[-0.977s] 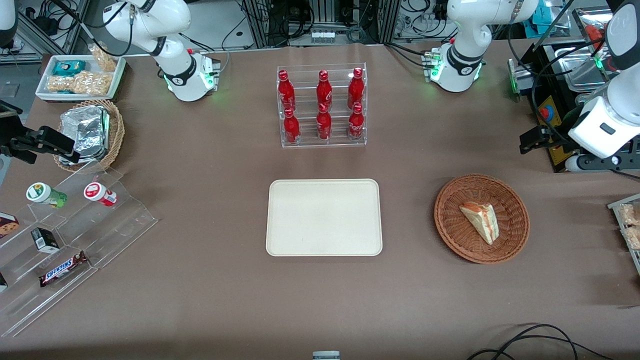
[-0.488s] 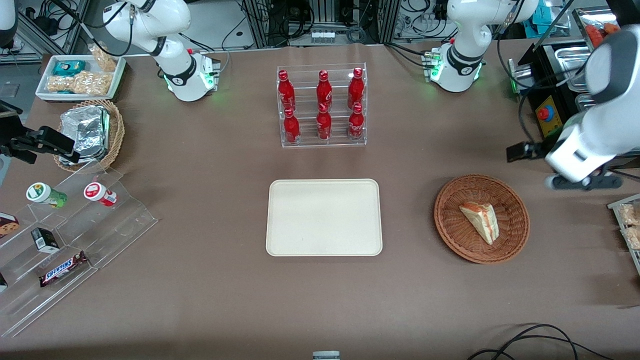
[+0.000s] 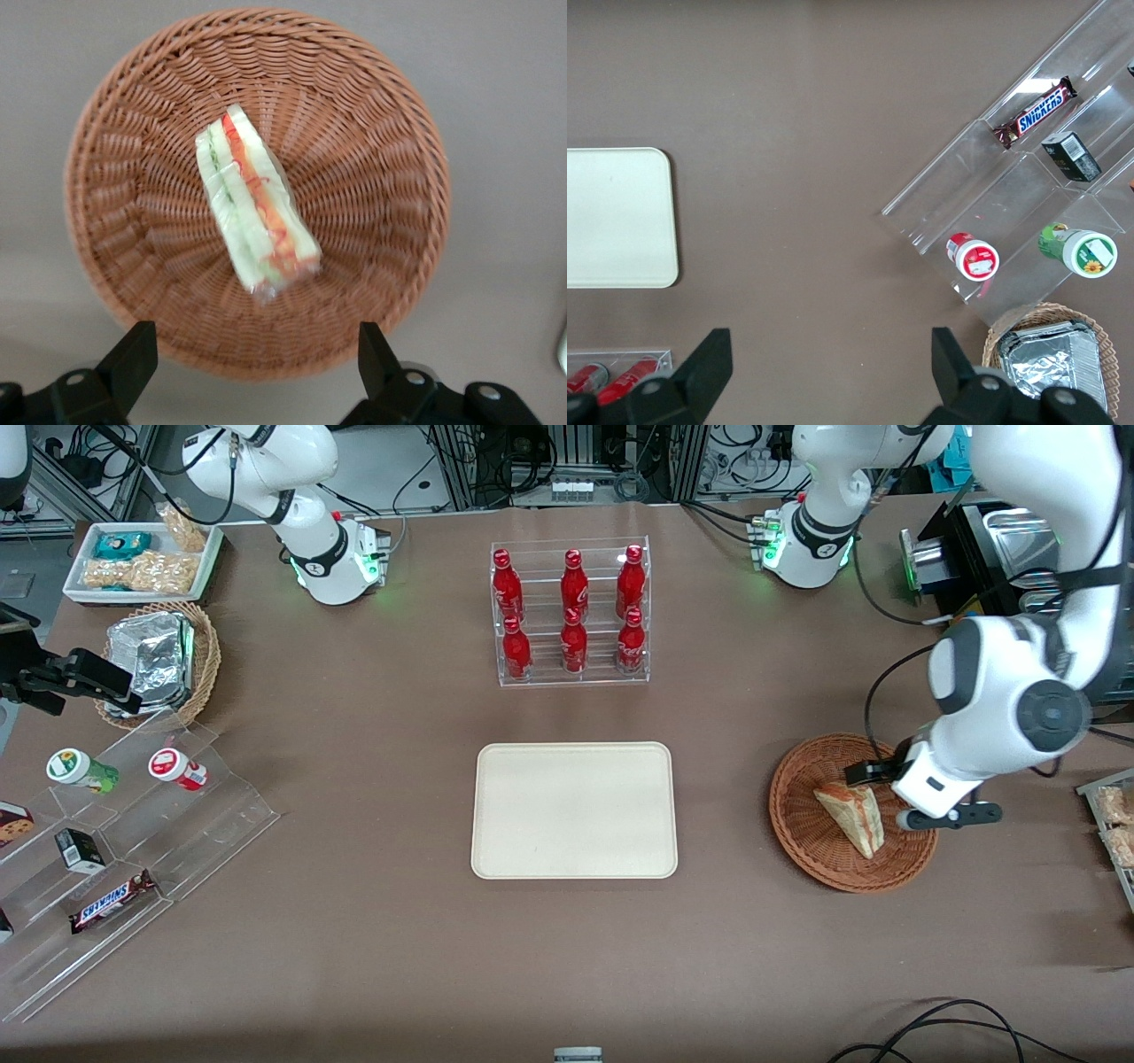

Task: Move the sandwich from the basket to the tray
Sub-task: 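Close the left gripper on the wrapped sandwich and lift it, then carry the held sandwich over to the cream tray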

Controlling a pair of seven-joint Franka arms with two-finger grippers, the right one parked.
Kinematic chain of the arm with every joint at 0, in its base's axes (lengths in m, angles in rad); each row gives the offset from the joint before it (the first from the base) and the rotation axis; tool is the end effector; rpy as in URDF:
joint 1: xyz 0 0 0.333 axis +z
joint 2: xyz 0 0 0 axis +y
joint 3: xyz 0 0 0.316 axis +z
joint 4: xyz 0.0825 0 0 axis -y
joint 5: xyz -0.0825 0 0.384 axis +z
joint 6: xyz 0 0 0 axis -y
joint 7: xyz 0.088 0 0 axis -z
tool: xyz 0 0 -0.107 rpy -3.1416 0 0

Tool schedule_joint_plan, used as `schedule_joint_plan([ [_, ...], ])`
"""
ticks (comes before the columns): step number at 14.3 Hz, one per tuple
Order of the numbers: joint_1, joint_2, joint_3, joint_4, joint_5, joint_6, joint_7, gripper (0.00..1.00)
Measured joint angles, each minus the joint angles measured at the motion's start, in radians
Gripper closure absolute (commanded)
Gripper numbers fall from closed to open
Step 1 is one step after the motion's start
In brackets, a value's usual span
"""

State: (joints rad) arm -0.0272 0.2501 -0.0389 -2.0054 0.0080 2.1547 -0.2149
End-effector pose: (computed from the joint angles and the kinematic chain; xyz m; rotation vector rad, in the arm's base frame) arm 0.5833 -0.0377 0.3246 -3.1186 -0.2261 0.1566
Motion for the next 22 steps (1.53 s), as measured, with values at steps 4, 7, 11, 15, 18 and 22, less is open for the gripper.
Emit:
schedule_joint_plan([
  [4,-0.001,0.004,0.0,-0.044,0.001,0.097,-0.402,0.0],
  [7,-0.002,0.048,0.0,-0.041,0.002,0.157,-0.624,0.0],
  [11,-0.002,0.125,0.0,-0.027,0.002,0.171,-0.664,0.93],
  [15,-0.002,0.133,0.0,0.004,0.011,0.143,-0.661,0.96],
  [18,-0.018,0.128,-0.002,0.098,0.05,-0.027,-0.658,0.96],
  [22,-0.143,0.127,-0.01,0.232,0.055,-0.199,-0.549,0.93],
])
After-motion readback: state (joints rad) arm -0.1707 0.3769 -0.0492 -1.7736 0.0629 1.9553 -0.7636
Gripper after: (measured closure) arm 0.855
